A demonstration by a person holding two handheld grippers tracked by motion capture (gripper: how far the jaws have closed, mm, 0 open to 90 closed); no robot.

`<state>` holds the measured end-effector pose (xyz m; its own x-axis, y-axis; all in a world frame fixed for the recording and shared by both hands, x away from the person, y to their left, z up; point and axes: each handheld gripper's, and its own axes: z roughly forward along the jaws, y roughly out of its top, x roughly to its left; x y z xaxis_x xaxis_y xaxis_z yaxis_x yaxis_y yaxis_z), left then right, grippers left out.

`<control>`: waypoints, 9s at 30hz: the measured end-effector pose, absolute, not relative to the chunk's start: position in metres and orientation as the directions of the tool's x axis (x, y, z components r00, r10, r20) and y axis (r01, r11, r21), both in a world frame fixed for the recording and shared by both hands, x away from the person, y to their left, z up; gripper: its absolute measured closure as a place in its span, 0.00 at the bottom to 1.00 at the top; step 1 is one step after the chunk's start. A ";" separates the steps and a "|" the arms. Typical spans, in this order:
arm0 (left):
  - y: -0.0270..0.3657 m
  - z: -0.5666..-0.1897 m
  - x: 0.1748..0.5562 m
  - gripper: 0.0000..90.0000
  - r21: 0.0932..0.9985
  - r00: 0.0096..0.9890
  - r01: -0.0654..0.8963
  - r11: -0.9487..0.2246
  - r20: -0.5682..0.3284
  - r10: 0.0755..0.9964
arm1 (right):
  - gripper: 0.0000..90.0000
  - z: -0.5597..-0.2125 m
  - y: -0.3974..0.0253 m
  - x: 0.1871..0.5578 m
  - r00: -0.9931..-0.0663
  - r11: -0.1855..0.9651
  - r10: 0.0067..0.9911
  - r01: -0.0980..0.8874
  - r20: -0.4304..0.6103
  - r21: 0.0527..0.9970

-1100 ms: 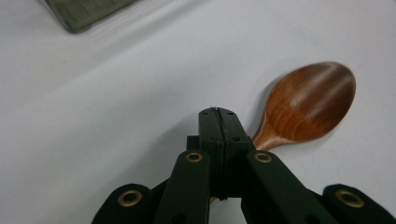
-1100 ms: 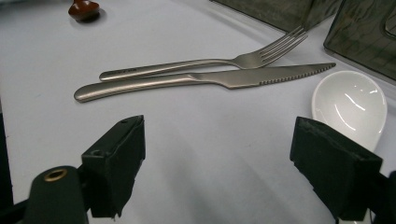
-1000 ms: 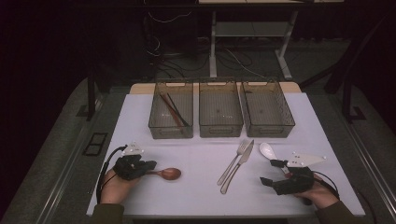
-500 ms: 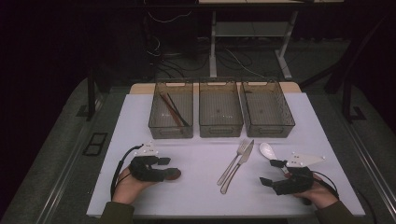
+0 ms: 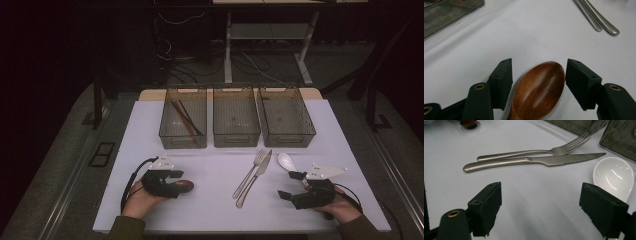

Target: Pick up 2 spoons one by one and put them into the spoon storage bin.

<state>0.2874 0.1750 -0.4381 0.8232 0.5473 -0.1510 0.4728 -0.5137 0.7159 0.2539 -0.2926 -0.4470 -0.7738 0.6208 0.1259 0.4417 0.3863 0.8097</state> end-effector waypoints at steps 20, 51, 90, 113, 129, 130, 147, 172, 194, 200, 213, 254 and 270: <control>0.174 -0.442 0.287 0.44 0.693 0.841 0.460 -0.555 -0.140 0.523 | 0.20 -0.448 -0.292 0.254 -0.775 0.404 0.623 0.437 0.108 0.803; 0.181 -0.439 0.280 0.78 0.664 0.878 0.420 -0.618 -0.124 0.463 | 0.20 -0.448 -0.291 0.254 -0.775 0.409 0.623 0.437 0.106 0.801; 0.170 -0.422 0.289 0.90 0.724 0.851 0.437 -0.534 -0.141 0.506 | 0.15 -0.449 -0.287 0.255 -0.759 0.380 0.641 0.446 0.117 0.810; 0.129 -0.398 0.321 0.91 0.789 0.840 0.410 -0.458 -0.129 0.528 | 0.15 -0.448 -0.286 0.254 -0.768 0.385 0.631 0.433 0.110 0.815; 0.088 -0.374 0.362 0.90 0.824 0.867 0.351 -0.444 -0.106 0.487 | 0.15 -0.447 -0.285 0.253 -0.764 0.372 0.631 0.451 0.135 0.811; 0.085 -0.372 0.365 0.90 0.827 0.868 0.347 -0.442 -0.105 0.485 | 0.15 -0.447 -0.285 0.254 -0.767 0.375 0.630 0.440 0.124 0.816; 0.043 -0.346 0.418 0.91 0.850 0.863 0.328 -0.413 -0.091 0.498 | 0.15 -0.447 -0.286 0.254 -0.766 0.370 0.630 0.439 0.125 0.819; -0.023 -0.348 0.483 0.90 0.837 0.831 0.342 -0.428 -0.056 0.554 | 0.15 -0.447 -0.288 0.254 -0.766 0.364 0.630 0.438 0.129 0.822; -0.033 -0.378 0.501 0.76 0.792 0.788 0.432 -0.432 -0.098 0.608 | 0.15 -0.448 -0.290 0.255 -0.767 0.369 0.629 0.436 0.124 0.821; -0.032 -0.373 0.497 0.65 0.802 0.794 0.417 -0.429 -0.092 0.600 | 0.15 -0.448 -0.290 0.255 -0.769 0.372 0.628 0.434 0.122 0.821; -0.013 -0.365 0.471 0.44 0.818 0.829 0.400 -0.414 -0.130 0.544 | 0.15 -0.448 -0.290 0.255 -0.769 0.375 0.629 0.433 0.119 0.820; 0.135 -0.418 0.297 0.06 0.842 0.814 0.386 -0.377 -0.118 0.569 | 0.15 -0.440 -0.292 0.260 -0.741 0.362 0.651 0.495 0.165 0.790; 0.151 -0.437 0.268 0.00 0.838 0.806 0.405 -0.365 -0.138 0.576 | 0.15 -0.421 -0.302 0.273 -0.713 0.358 0.686 0.506 0.147 0.785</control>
<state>0.2679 0.1511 -0.4367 0.8056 0.5761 -0.1384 0.4049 -0.3648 0.8384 0.2735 -0.3017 -0.4212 -0.7130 0.6855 0.1475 0.5063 0.3578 0.7846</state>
